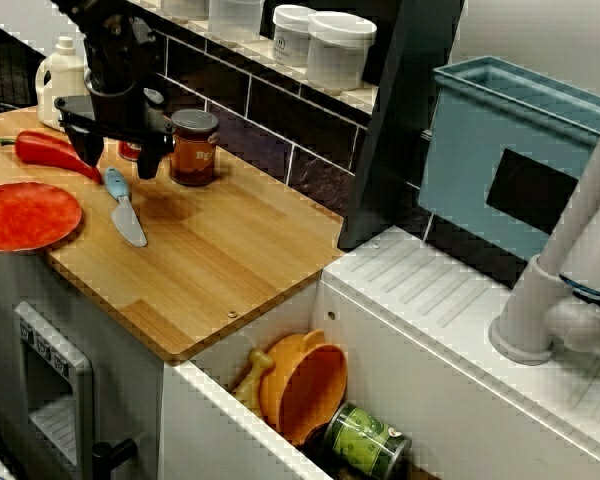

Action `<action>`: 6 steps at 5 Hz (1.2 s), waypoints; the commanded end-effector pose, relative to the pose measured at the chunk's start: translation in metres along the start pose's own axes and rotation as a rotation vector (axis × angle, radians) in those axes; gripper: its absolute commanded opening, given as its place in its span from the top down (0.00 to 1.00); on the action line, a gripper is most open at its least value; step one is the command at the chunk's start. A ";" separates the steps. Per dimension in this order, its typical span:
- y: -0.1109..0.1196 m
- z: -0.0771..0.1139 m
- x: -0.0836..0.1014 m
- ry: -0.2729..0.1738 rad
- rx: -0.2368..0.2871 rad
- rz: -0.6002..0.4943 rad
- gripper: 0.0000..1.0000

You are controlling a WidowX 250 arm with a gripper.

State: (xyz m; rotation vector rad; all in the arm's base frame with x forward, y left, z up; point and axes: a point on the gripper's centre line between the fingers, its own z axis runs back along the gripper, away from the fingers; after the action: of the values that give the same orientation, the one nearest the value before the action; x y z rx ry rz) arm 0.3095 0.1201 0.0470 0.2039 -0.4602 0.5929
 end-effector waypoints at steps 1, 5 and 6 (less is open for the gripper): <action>0.001 -0.003 -0.007 -0.030 0.013 -0.030 0.00; -0.010 0.008 -0.010 0.072 -0.001 -0.029 0.00; -0.008 0.007 -0.011 0.080 -0.003 -0.031 0.00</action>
State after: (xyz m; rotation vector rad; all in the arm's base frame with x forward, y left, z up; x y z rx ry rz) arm 0.3038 0.1037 0.0329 0.1810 -0.3341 0.5646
